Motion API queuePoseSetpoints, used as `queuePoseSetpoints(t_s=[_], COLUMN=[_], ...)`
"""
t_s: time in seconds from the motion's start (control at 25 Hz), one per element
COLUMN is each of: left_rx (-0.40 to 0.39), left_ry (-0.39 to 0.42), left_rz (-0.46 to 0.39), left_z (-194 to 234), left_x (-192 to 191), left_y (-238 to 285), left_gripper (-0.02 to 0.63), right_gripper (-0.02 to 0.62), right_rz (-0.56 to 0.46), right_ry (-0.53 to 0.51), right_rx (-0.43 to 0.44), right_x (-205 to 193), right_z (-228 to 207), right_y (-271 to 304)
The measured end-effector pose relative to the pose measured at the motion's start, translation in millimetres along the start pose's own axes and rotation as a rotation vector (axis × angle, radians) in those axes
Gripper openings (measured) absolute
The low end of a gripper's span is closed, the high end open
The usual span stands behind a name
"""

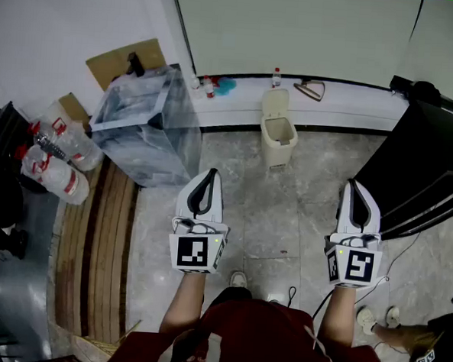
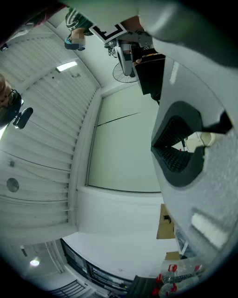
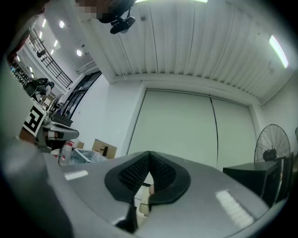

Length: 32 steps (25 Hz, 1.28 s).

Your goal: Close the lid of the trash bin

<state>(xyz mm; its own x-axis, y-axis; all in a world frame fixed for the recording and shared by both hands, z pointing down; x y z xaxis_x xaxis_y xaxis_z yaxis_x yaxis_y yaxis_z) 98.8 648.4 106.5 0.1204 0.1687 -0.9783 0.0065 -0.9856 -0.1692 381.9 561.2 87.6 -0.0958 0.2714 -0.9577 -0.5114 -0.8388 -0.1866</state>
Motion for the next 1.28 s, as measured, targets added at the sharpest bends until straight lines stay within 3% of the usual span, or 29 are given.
queuePoseSetpoints(t_s=[0.68, 1.28], left_rx=[-0.073, -0.074], left_ry=[-0.027, -0.021], left_rz=[-0.001, 0.002], left_z=[80.2, 91.8], left_x=[-30.4, -52.8], left_y=[33.3, 107.4], left_gripper=[-0.003, -0.005], right_gripper=[-0.001, -0.002], right_rz=[0.015, 0.048], right_ry=[-0.028, -0.017], right_rx=[-0.022, -0.054], right_x=[-10.8, -47.5], right_z=[68.9, 44.0], right_y=[64.4, 131.1])
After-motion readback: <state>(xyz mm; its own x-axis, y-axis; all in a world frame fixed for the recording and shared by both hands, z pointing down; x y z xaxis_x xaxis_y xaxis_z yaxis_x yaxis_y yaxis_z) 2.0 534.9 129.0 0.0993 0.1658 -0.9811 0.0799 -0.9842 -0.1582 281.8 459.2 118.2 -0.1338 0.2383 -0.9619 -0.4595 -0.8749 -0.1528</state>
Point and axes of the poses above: the fingertips, and each gripper's own axes: y forward along the fingers, z to its left, x out of its top, the point moved 5 cm from there along -y, backward along the fingers, and after that the axes turned 4 degrees about -x, right-handed, at the moved point
